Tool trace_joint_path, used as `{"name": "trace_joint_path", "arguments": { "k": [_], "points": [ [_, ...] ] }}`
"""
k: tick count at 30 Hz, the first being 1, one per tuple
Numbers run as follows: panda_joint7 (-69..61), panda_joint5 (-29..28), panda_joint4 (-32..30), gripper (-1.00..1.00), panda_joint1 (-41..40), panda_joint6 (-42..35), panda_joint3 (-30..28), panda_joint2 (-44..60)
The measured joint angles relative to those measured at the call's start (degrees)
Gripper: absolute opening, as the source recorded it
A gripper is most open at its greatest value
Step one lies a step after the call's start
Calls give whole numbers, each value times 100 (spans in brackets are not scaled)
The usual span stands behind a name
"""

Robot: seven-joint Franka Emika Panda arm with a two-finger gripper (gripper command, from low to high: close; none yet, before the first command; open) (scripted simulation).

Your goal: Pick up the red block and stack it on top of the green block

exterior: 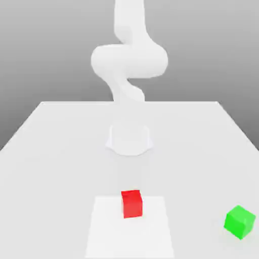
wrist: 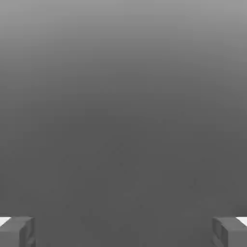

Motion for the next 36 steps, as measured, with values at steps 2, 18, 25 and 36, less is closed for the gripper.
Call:
{"name": "trace_joint_path", "arguments": {
  "k": [2,18,25,36],
  "points": [
    [-98,12,-314,0,45,277,-41,401],
    [-800,-20,-2777,0,257,2637,-173,3851],
    [-937,130,-2680,-100,171,3863,-45,5311],
    [-855,17,-2774,-100,167,3295,-68,4650]
  ]
}}
